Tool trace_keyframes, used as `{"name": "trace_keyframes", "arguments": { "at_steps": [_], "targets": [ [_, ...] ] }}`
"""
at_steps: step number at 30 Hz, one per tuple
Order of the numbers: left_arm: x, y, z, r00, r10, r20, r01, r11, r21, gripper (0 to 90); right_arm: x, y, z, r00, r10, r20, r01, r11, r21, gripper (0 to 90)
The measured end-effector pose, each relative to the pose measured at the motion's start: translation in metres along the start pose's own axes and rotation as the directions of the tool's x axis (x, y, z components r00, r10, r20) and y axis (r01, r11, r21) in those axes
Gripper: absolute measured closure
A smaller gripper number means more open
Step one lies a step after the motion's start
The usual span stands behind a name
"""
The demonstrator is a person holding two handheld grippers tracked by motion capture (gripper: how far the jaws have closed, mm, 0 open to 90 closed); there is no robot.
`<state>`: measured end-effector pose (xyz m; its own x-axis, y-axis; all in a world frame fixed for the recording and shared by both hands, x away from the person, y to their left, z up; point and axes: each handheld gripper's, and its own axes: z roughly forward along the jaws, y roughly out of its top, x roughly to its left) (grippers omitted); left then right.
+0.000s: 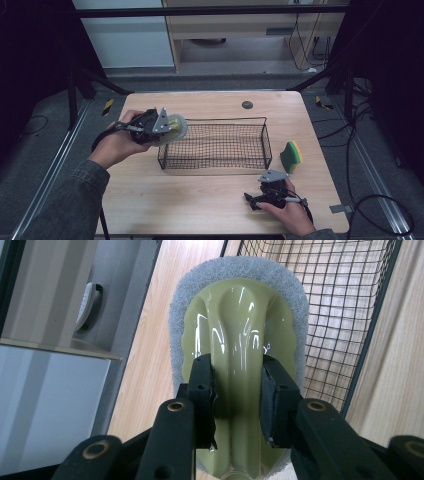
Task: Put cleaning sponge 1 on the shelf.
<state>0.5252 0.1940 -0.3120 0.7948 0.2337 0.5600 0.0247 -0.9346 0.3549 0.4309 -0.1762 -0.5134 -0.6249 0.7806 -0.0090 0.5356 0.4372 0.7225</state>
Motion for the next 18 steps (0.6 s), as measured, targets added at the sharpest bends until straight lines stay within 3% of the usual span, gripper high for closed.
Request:
{"name": "trace_keyframes", "arguments": {
  "at_steps": [18],
  "targets": [
    [-0.007, 0.020, 0.016, 0.9989, 0.036, 0.030, -0.036, 0.9994, 0.002, 70.6, 0.000, 0.000, 0.000, 1.0000, -0.002, -0.001, 0.002, 1.000, 0.000, 1.3]
  ]
}}
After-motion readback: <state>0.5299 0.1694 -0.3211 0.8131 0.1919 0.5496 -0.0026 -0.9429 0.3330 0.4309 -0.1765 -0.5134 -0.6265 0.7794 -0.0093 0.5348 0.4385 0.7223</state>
